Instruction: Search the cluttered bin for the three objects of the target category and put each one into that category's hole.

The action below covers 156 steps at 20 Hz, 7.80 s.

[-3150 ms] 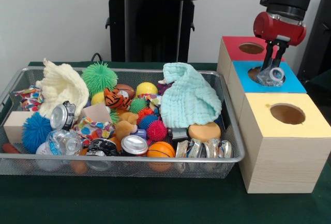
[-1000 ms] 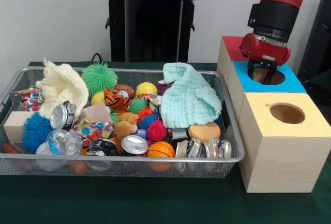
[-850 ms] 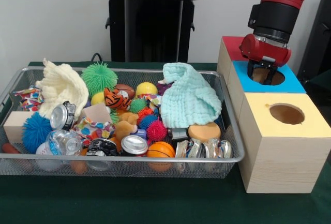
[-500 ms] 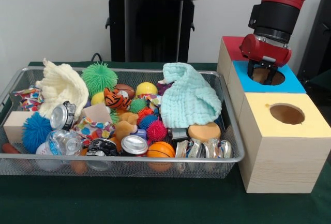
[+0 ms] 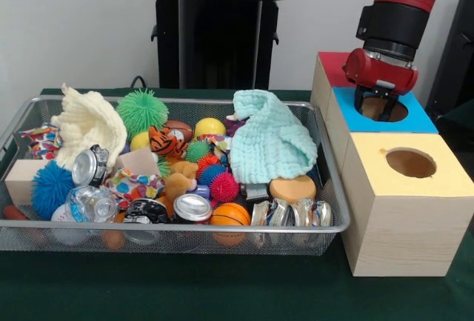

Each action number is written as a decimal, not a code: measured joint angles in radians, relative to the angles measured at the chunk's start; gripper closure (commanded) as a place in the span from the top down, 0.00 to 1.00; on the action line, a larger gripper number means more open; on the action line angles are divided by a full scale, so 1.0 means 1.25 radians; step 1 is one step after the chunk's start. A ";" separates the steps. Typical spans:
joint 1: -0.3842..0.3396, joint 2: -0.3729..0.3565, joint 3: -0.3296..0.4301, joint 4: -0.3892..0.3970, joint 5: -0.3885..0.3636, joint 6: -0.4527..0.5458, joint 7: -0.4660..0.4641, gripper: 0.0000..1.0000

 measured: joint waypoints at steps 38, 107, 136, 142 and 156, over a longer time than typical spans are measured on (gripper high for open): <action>-0.195 -0.252 -0.025 0.070 -0.149 0.274 0.000 1.00; -0.386 -0.281 0.056 0.046 -0.295 0.277 0.000 1.00; -0.577 -0.128 0.166 -0.146 -0.527 0.222 0.000 1.00; -0.604 -0.132 0.198 -0.179 -0.527 0.222 0.000 1.00; -0.756 -0.126 0.308 -0.273 -0.592 0.238 0.000 1.00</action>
